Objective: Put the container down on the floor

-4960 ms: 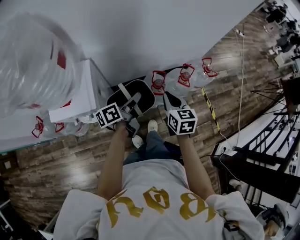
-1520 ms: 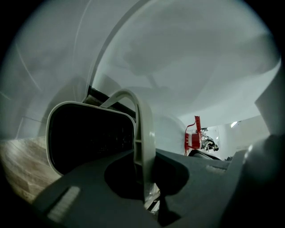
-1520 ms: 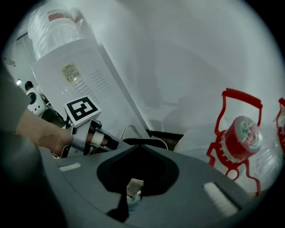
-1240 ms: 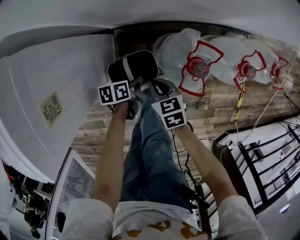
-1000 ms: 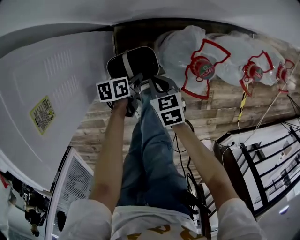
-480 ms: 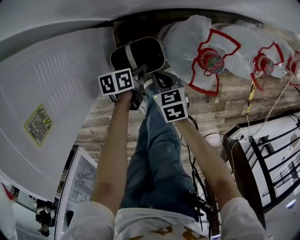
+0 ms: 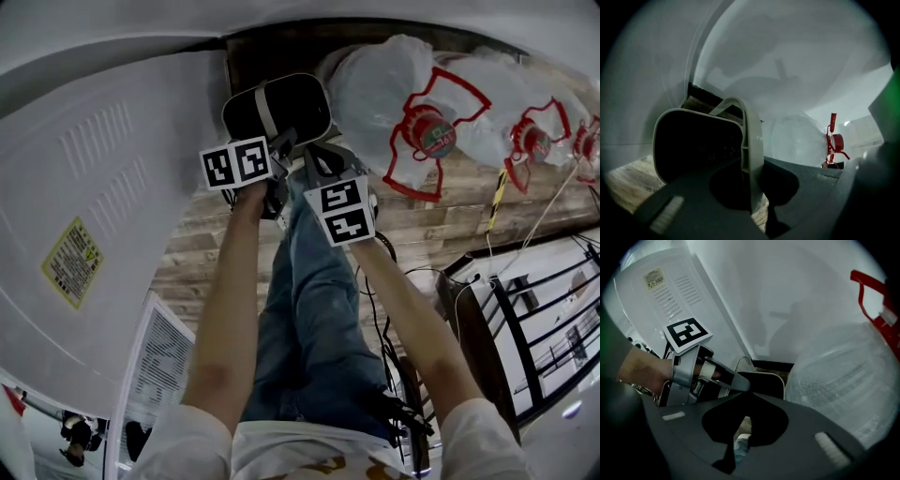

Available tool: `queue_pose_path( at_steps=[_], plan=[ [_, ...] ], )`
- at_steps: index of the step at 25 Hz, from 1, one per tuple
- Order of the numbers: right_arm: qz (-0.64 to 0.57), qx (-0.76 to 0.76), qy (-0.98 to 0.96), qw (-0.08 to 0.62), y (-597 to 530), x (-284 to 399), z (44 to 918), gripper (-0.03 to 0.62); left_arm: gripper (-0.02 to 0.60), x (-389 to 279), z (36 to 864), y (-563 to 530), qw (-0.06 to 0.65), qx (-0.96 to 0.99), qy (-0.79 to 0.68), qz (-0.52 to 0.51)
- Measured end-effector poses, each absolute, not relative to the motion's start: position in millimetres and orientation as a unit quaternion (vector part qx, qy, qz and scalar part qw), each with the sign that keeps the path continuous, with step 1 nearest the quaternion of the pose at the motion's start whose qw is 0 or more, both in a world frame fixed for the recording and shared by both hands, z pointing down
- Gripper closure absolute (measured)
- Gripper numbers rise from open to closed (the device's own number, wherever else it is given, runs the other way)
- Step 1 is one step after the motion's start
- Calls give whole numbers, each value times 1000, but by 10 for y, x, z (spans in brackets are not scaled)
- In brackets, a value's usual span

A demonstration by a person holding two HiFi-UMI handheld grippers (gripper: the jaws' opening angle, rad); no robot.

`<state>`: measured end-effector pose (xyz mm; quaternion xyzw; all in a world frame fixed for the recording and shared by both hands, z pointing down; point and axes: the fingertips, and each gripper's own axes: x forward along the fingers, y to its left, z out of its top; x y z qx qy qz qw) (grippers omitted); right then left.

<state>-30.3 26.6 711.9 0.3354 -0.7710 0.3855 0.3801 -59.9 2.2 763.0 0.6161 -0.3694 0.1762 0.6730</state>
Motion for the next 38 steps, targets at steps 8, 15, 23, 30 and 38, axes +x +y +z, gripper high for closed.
queue_pose_path(
  at_steps=[8, 15, 23, 30, 38],
  plan=[
    [380, 318, -777, 388, 322, -329, 7178, 568, 560, -653, 7754, 30, 678, 607, -378, 171],
    [381, 320, -777, 385, 297, -321, 7225, 568, 560, -676, 7872, 93, 675, 599, -387, 188],
    [379, 331, -778, 376, 239, -272, 7245, 568, 560, -713, 7937, 97, 669, 596, -399, 194],
    [385, 336, -773, 376, 308, -222, 7229, 568, 560, -672, 7852, 70, 674, 595, -399, 181],
    [387, 332, -773, 378, 315, -248, 7248, 568, 560, -585, 7712, 10, 669, 609, -392, 165]
  ],
)
